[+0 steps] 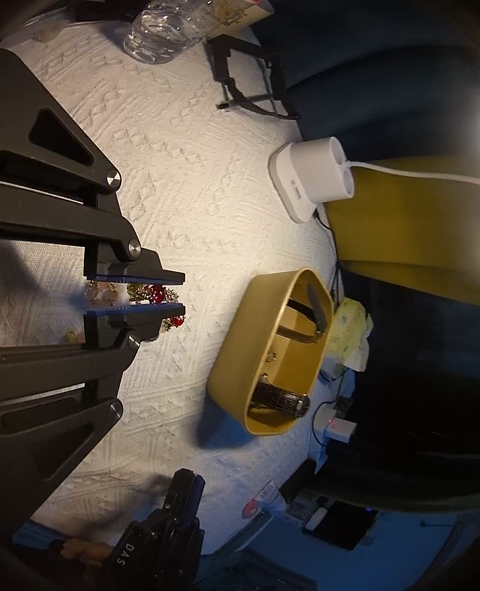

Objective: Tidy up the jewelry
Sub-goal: 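Carry the bead cluster and beaded bracelet toward the yellow tray with both tools, then open the left tool over the tray dropping the bracelet while the right releases the bead cluster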

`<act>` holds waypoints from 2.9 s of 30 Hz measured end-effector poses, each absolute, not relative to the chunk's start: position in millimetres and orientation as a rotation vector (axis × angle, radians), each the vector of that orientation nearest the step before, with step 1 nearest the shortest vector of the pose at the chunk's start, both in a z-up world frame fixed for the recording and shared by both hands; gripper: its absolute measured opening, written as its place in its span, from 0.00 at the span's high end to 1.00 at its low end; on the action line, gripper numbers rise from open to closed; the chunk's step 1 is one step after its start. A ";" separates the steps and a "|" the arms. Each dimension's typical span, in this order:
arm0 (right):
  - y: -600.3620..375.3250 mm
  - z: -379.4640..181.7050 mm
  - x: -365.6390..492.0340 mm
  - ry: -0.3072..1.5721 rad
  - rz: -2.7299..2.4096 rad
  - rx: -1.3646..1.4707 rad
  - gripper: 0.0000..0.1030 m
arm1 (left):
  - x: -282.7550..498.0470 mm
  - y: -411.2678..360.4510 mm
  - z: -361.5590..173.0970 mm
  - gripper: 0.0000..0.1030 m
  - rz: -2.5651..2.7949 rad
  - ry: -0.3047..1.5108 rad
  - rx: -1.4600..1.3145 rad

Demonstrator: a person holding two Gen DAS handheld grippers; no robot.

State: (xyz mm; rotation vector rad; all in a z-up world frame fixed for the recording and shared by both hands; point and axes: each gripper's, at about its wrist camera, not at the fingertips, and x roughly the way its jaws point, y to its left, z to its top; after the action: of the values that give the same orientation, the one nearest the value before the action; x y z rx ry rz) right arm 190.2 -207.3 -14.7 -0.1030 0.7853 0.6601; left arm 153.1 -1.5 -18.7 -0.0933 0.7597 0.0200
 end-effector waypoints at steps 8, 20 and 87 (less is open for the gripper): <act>-207.1 0.5 193.1 0.741 0.662 -0.102 0.88 | 151.4 -6.7 15.8 0.90 0.015 0.666 -0.080; -204.7 17.1 202.9 0.687 0.672 -0.096 0.88 | 174.9 -25.8 47.1 0.90 -0.050 0.584 -0.039; -121.5 8.3 328.0 0.666 0.686 -0.155 0.70 | 227.0 73.9 -16.5 0.60 0.099 0.691 -0.219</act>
State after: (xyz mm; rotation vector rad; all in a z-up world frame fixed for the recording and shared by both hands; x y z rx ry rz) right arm 328.0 -121.5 8.3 -0.1546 0.6665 0.6862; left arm 227.0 73.9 -16.5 -0.2193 0.6913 0.0995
